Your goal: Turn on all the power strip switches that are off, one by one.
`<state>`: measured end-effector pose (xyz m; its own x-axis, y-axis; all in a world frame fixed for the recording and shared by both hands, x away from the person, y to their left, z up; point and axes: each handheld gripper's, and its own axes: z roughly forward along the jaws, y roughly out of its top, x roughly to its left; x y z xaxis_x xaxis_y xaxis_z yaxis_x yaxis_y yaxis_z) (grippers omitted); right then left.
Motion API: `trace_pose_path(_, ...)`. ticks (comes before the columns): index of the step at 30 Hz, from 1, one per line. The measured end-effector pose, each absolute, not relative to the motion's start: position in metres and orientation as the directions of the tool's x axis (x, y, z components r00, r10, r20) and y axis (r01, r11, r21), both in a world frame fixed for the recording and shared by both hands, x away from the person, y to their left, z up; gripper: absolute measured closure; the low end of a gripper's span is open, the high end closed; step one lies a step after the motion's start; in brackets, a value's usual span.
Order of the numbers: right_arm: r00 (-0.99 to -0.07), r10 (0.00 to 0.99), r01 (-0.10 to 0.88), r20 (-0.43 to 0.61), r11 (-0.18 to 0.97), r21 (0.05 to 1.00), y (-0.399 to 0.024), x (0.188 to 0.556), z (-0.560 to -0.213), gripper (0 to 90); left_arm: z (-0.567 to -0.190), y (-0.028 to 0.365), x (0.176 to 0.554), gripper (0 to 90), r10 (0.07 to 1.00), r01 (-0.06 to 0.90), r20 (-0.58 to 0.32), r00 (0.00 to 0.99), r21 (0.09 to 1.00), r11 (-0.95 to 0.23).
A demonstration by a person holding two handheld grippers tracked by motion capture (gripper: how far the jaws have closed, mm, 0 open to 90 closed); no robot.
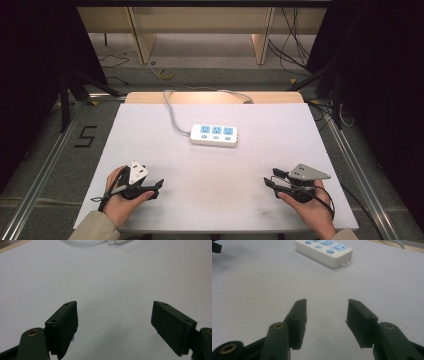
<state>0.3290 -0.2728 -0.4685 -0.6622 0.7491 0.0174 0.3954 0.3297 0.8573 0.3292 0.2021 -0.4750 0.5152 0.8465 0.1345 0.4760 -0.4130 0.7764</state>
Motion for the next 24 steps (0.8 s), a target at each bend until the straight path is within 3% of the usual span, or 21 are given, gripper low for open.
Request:
trace_pose_path(8,-0.676,0.737,0.394,-0.007,0.370,0.841,-0.270,0.328,-0.467,61.9,-0.475,0.203,0.328,21.5,0.848,0.474,0.136,0.513,0.778,-0.412)
trace_pose_path(16,-0.689,0.722,0.383,-0.068,0.442,0.811,-0.267,0.330,-0.461,89.2,-0.476,0.204,0.327,21.5,0.852,0.478,0.129,0.508,0.780,-0.404)
trace_pose_path(24,-0.702,0.707,0.398,-0.093,0.496,0.772,-0.259,0.342,-0.452,90.0,-0.477,0.203,0.327,21.5,0.852,0.481,0.125,0.509,0.779,-0.402)
